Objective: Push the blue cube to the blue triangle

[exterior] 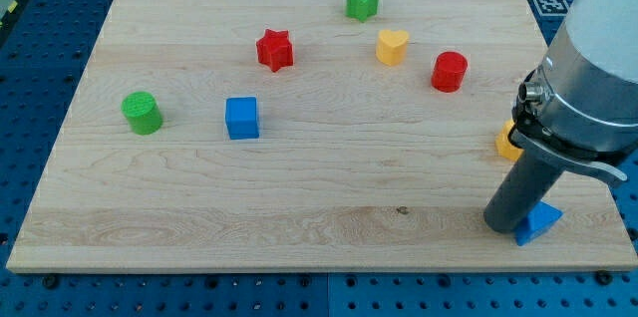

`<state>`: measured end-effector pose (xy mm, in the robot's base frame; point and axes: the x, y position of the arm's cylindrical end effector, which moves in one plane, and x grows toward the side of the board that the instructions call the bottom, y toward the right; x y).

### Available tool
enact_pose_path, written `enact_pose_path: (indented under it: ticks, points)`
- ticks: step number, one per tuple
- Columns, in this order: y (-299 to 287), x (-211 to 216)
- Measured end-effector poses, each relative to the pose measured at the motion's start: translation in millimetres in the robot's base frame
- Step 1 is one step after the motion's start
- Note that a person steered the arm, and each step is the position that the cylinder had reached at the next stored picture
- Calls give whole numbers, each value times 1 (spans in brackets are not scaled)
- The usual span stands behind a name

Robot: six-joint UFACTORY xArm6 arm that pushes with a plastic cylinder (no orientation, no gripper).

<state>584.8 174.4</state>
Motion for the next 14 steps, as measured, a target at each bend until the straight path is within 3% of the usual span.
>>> enact_pose_path:
  ticks: [3,6,7,11,12,14]
  points:
    - [35,5]
    - [-158,0]
    - [-223,-20]
    - [-314,-110]
    - [-323,-132]
    - [-266,-129]
